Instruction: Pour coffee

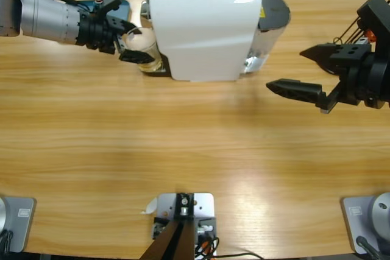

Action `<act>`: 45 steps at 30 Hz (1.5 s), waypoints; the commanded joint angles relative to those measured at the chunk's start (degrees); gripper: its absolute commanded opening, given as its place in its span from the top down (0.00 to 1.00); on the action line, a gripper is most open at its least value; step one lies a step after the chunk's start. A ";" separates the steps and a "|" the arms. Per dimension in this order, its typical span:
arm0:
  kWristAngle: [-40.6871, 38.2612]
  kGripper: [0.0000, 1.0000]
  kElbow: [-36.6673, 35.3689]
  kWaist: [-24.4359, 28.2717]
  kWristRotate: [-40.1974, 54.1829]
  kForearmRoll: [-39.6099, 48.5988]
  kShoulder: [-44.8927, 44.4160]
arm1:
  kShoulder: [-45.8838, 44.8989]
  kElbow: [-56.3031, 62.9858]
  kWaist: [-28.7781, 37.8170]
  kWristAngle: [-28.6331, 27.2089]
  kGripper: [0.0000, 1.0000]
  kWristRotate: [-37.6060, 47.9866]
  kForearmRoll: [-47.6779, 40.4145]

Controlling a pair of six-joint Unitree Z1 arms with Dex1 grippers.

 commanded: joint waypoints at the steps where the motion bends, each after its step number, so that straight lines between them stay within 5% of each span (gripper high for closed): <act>1: 0.26 0.21 0.01 -0.79 -0.94 -0.69 3.53 | 1.40 2.01 0.59 1.02 0.00 0.38 -0.65; 3: 0.26 0.42 0.06 -0.73 -1.38 -0.69 3.46 | 1.32 2.01 0.59 1.09 0.00 0.38 -0.67; 6: 0.26 0.53 0.09 -0.73 -2.64 -0.69 3.46 | 1.22 2.01 0.59 1.18 0.00 0.45 -0.74; 8: 0.26 0.79 0.13 -0.73 -3.84 -0.69 3.46 | 1.18 2.06 0.59 1.18 0.00 0.47 -0.88; 12: 0.40 0.82 0.18 -0.73 -4.14 -0.69 3.46 | 1.11 2.27 0.59 1.55 0.00 0.47 -1.26; 15: 0.98 1.00 0.41 -0.73 -4.29 -0.64 3.37 | 1.04 2.36 0.59 1.62 0.00 0.47 -1.54; 25: 3.34 1.00 1.40 0.23 -4.40 -0.69 0.80 | 0.87 2.53 0.59 1.66 0.00 0.47 -1.72; 35: 3.74 1.00 1.40 9.06 -7.28 -1.47 -5.70 | 1.38 2.53 0.59 1.71 0.00 0.47 -2.05; 45: 16.73 1.00 1.18 15.88 -14.72 -6.09 -3.87 | 1.76 2.62 0.59 1.80 0.00 0.47 -2.14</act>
